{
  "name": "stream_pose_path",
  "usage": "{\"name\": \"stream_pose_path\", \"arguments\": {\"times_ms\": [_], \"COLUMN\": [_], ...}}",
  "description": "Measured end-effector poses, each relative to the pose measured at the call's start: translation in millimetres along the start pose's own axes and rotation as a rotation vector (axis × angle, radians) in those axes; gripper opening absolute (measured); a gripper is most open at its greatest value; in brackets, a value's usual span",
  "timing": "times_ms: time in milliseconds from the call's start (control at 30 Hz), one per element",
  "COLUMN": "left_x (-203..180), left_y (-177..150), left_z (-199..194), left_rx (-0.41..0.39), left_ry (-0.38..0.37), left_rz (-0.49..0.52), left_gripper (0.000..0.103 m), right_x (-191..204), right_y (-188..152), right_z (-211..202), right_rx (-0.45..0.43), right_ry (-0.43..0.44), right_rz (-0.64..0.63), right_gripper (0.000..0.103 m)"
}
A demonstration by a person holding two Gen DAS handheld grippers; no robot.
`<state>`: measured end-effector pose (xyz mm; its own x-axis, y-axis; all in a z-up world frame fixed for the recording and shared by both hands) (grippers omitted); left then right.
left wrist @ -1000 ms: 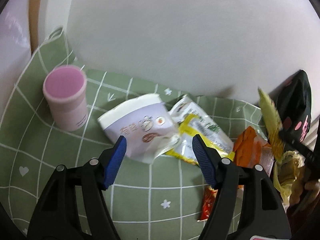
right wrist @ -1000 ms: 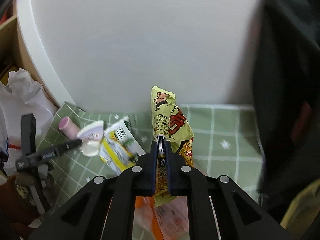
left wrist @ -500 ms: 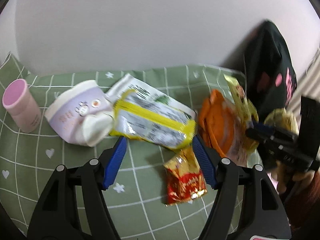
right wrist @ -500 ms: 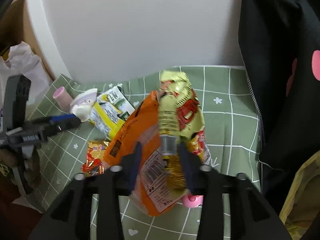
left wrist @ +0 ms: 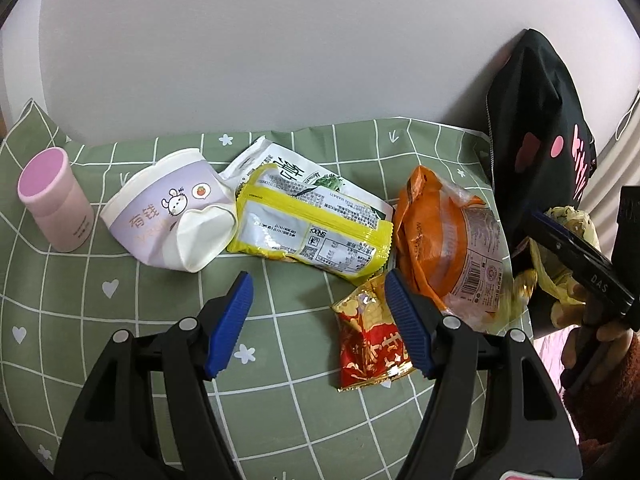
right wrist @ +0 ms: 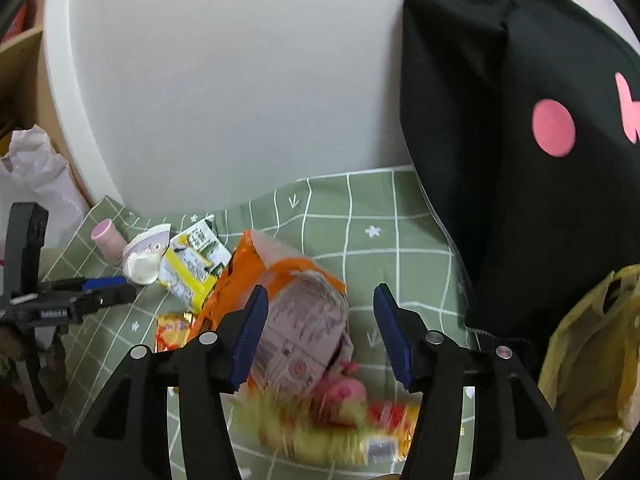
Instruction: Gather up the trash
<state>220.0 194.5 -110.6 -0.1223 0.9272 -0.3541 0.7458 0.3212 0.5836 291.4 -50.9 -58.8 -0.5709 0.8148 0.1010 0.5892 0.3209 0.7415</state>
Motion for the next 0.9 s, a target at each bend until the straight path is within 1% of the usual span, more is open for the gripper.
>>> {"name": "stream_pose_path", "arguments": {"times_ms": [67, 200, 267, 400, 500, 567, 600, 633, 667, 733, 900], "left_x": [-0.7, -2.7, -6.3, -16.2, -22.4, -25.3, -26.8, -28.1, -28.8, -30.3, -25.5], "left_y": [-1.3, -3.6, -5.4, -10.6, -15.4, -17.5, -18.7, -19.6, -20.5, -22.2, -25.6], "left_z": [-0.3, -0.6, 0.1, 5.1, 9.5, 11.7, 12.8, 13.4, 13.7, 14.1, 13.2], "left_rx": [0.000, 0.003, 0.007, 0.026, 0.037, 0.040, 0.042, 0.045, 0.047, 0.052, 0.062], "left_ry": [0.000, -0.004, -0.011, -0.028, -0.037, -0.041, -0.043, -0.044, -0.044, -0.042, -0.033], "left_rz": [0.004, 0.007, 0.017, 0.047, 0.058, 0.060, 0.061, 0.063, 0.067, 0.076, 0.067], "left_gripper": [0.065, 0.065, 0.065, 0.065, 0.065, 0.065, 0.065, 0.065, 0.065, 0.065, 0.065], "right_x": [-8.8, -33.2, -43.5, -51.0, -54.0, -59.5, -61.1, -60.5, -58.8, -58.2, -63.3], "right_y": [-6.7, -26.5, -40.9, -70.2, -96.1, -119.8, -129.7, -140.3, -149.2, -158.0, -155.5], "right_z": [-6.4, -16.2, -23.7, -43.7, -58.1, -64.9, -67.2, -68.3, -66.8, -60.3, -34.3], "right_rx": [0.015, 0.061, 0.086, 0.118, 0.149, 0.172, 0.175, 0.181, 0.193, 0.215, 0.212], "right_ry": [-0.013, -0.016, -0.039, -0.083, -0.120, -0.197, -0.208, -0.197, -0.197, -0.201, -0.132], "right_rz": [0.003, 0.074, 0.091, 0.110, 0.169, 0.257, 0.305, 0.356, 0.380, 0.398, 0.475], "right_gripper": [0.052, 0.052, 0.052, 0.052, 0.052, 0.052, 0.052, 0.052, 0.052, 0.052, 0.052]}}
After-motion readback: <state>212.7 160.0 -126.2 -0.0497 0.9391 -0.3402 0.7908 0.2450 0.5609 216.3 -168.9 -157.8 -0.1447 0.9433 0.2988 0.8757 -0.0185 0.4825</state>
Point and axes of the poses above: each gripper's, at about its wrist camera, not at the fingertips, and z roughly the way its jaws point, x to its left, y to its top, the point moved 6 cm from there along z, roughly the way its jaws point
